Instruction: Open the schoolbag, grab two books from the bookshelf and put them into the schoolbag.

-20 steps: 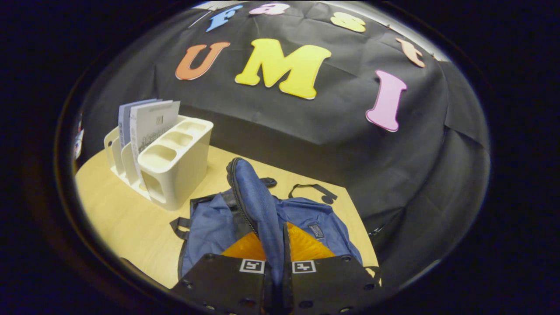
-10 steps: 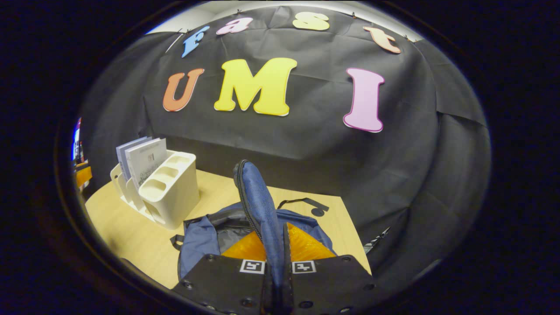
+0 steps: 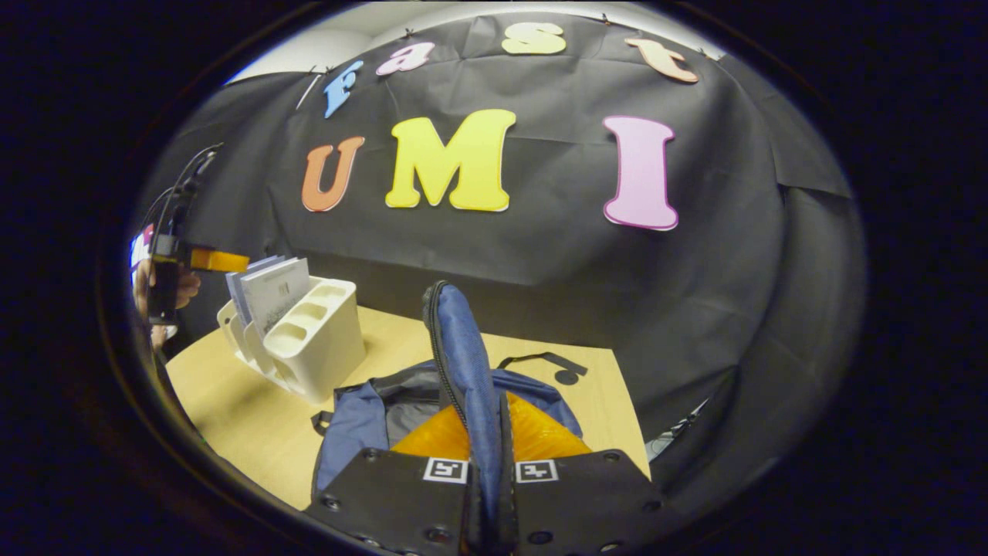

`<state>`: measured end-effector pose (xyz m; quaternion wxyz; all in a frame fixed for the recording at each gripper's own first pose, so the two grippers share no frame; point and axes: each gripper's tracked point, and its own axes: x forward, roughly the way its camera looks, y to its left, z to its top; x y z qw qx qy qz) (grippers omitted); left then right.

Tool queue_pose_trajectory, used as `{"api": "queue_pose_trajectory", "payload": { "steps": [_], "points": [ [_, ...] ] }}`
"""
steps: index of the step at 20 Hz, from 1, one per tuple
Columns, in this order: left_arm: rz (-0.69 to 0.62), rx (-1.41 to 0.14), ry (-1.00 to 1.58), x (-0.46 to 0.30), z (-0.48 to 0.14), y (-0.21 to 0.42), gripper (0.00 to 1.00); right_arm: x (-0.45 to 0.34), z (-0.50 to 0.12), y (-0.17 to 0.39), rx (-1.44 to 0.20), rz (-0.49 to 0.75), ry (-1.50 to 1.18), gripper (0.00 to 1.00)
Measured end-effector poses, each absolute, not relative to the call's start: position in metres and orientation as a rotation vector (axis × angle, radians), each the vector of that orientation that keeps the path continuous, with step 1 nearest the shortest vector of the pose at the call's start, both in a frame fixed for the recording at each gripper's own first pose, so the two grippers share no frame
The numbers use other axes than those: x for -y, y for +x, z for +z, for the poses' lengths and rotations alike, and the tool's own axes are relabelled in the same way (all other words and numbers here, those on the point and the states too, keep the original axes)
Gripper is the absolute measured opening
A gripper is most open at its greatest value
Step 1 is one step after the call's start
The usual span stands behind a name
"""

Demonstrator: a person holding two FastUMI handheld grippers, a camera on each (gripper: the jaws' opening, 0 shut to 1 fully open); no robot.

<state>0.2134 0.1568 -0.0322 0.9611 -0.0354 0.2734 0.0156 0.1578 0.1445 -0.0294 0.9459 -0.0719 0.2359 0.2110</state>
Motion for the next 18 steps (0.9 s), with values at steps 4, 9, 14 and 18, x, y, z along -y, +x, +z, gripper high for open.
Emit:
{"api": "queue_pose_trajectory", "payload": {
  "steps": [4,9,14,18],
  "points": [
    [0.068,-0.649,0.020,-0.170,-0.041,0.259,0.96,-0.139,-0.024,0.158,-0.471,0.450,-0.146,0.08],
    [0.075,-0.847,0.087,-0.175,-0.084,0.285,0.94,-0.126,-0.024,0.163,-0.481,0.458,-0.135,0.08],
    [0.079,-0.983,0.155,-0.172,-0.117,0.290,0.85,-0.127,-0.030,0.163,-0.475,0.475,-0.144,0.08],
    [0.070,-1.057,0.190,-0.175,-0.132,0.287,0.75,-0.126,-0.033,0.163,-0.475,0.481,-0.145,0.08]
  ]
}}
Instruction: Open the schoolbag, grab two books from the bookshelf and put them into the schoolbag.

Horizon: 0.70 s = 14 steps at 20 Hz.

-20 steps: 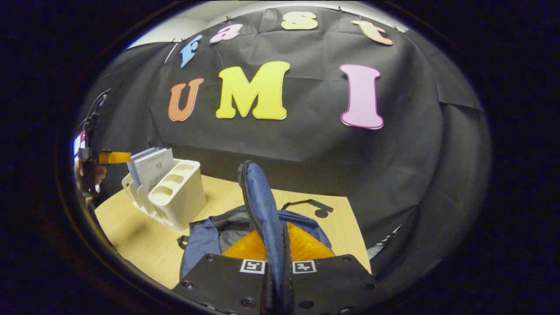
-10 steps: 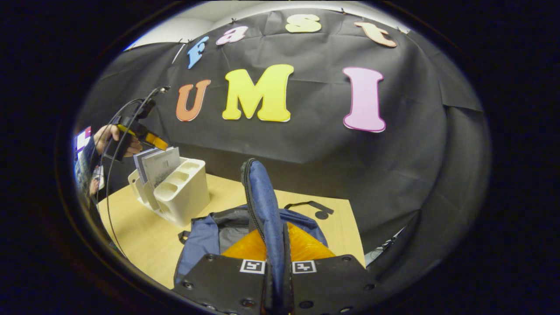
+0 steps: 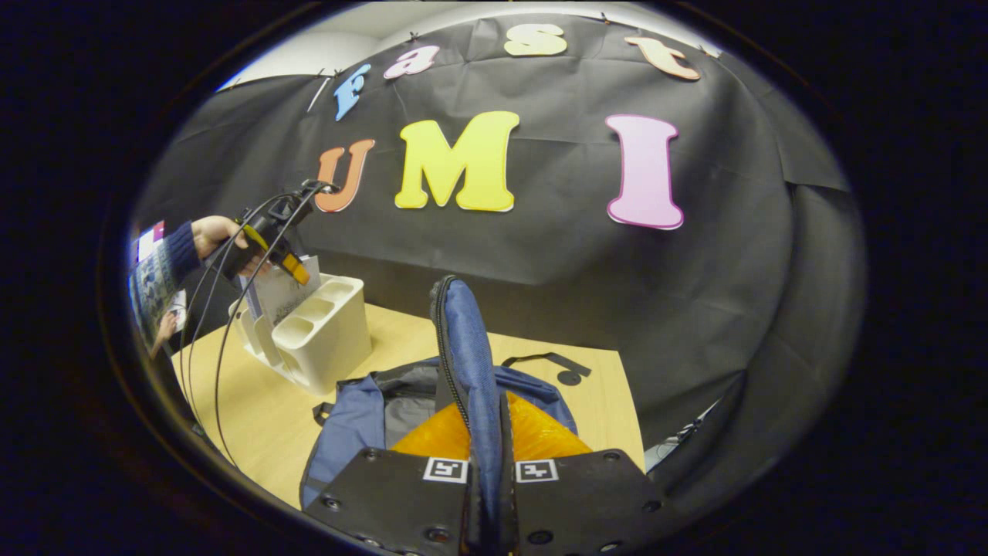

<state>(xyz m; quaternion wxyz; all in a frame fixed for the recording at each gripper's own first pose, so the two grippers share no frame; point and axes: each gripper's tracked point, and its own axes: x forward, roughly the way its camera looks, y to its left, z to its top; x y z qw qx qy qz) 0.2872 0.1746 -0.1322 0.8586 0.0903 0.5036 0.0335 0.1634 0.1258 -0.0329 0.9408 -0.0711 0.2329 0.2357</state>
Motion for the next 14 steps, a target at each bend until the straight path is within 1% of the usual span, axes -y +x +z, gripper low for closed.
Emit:
{"api": "queue_pose_trajectory", "payload": {
  "steps": [2,4,5,6,7,8,9,10,11,12,13,14],
  "points": [
    [0.042,-1.114,0.176,-0.171,-0.146,0.284,0.64,-0.124,-0.034,0.164,-0.481,0.477,-0.135,0.08],
    [0.028,-1.125,0.135,-0.166,-0.149,0.284,0.54,-0.123,-0.035,0.164,-0.481,0.476,-0.129,0.08],
    [0.032,-1.128,0.117,-0.165,-0.150,0.285,0.52,-0.124,-0.036,0.164,-0.481,0.476,-0.130,0.08],
    [0.030,-1.130,0.102,-0.163,-0.149,0.283,0.55,-0.123,-0.037,0.164,-0.482,0.474,-0.133,0.08],
    [0.023,-1.136,0.088,-0.162,-0.150,0.279,0.50,-0.123,-0.038,0.164,-0.484,0.473,-0.135,0.08],
    [0.016,-1.145,0.074,-0.160,-0.149,0.275,0.49,-0.123,-0.039,0.164,-0.487,0.471,-0.135,0.08],
    [0.008,-1.140,0.064,-0.160,-0.147,0.273,0.53,-0.124,-0.039,0.164,-0.487,0.470,-0.134,0.08],
    [0.007,-1.143,0.053,-0.160,-0.144,0.270,0.48,-0.124,-0.040,0.164,-0.488,0.468,-0.136,0.08],
    [0.004,-1.136,0.042,-0.162,-0.140,0.264,0.48,-0.124,-0.040,0.164,-0.489,0.468,-0.138,0.08],
    [0.009,-1.125,0.025,-0.165,-0.135,0.259,0.52,-0.125,-0.041,0.163,-0.490,0.468,-0.138,0.08],
    [0.012,-1.115,0.002,-0.167,-0.130,0.254,0.52,-0.124,-0.042,0.163,-0.491,0.467,-0.137,0.08],
    [0.008,-1.105,-0.016,-0.169,-0.123,0.248,0.52,-0.124,-0.042,0.163,-0.488,0.467,-0.131,0.12]
  ]
}}
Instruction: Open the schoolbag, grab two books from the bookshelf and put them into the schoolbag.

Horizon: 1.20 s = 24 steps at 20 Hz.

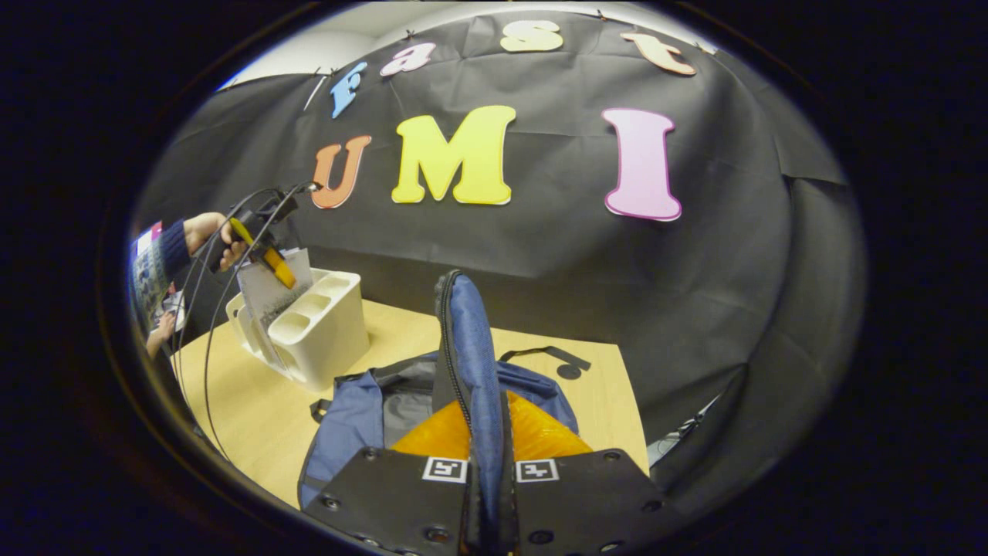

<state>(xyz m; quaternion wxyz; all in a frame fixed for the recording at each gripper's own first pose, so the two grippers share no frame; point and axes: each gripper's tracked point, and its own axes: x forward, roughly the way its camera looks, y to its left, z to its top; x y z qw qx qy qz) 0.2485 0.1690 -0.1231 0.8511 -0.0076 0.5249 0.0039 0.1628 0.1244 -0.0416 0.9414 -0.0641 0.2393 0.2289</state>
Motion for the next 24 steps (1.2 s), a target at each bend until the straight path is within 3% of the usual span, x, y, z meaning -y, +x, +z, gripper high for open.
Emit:
{"api": "queue_pose_trajectory", "payload": {
  "steps": [2,14,24],
  "points": [
    [0.005,-1.083,-0.049,-0.170,-0.113,0.235,0.48,-0.124,-0.044,0.164,-0.495,0.463,-0.121,0.08],
    [0.040,-1.036,-0.319,-0.157,-0.067,0.089,0.48,-0.141,-0.060,0.172,-0.522,0.448,-0.124,0.08],
    [-0.081,-1.009,-0.547,-0.094,-0.066,0.058,0.48,-0.153,-0.062,0.176,-0.524,0.440,-0.159,0.08]
  ]
}}
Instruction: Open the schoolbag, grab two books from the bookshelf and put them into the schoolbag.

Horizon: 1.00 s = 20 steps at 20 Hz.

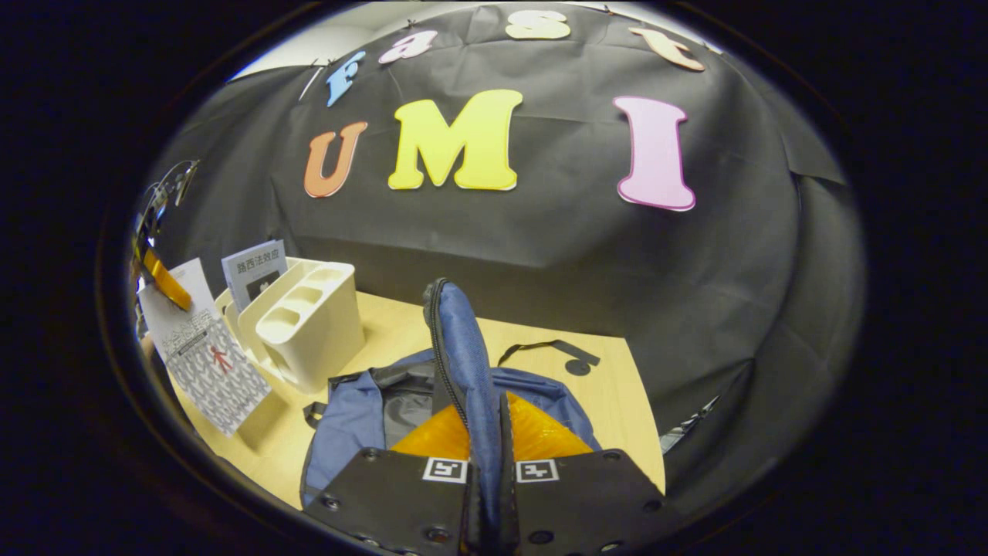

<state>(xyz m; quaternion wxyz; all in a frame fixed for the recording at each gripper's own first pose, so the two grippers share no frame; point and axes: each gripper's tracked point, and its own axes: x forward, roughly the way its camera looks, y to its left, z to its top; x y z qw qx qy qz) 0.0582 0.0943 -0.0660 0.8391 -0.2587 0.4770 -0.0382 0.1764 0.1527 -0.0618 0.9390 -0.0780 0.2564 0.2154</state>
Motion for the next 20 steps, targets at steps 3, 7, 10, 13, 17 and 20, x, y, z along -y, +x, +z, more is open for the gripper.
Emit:
{"api": "queue_pose_trajectory", "payload": {
  "steps": [3,7,10,13,17,20],
  "points": [
    [-0.150,-0.994,-0.607,-0.068,-0.063,0.063,0.48,-0.154,-0.059,0.178,-0.529,0.433,-0.158,0.08],
    [-0.215,-0.993,-0.703,-0.029,-0.063,0.071,0.48,-0.157,-0.055,0.179,-0.526,0.427,-0.176,0.08],
    [-0.252,-0.976,-0.787,0.005,-0.068,0.090,0.48,-0.163,-0.052,0.179,-0.524,0.428,-0.188,0.05],
    [-0.281,-0.977,-0.889,0.045,-0.079,0.108,0.48,-0.167,-0.046,0.183,-0.519,0.418,-0.185,0.08],
    [-0.230,-0.924,-0.966,0.081,-0.103,0.144,0.48,-0.169,-0.036,0.187,-0.505,0.410,-0.204,0.08],
    [-0.201,-0.881,-1.051,0.114,-0.119,0.163,0.48,-0.169,-0.032,0.188,-0.497,0.412,-0.219,0.11]
  ]
}}
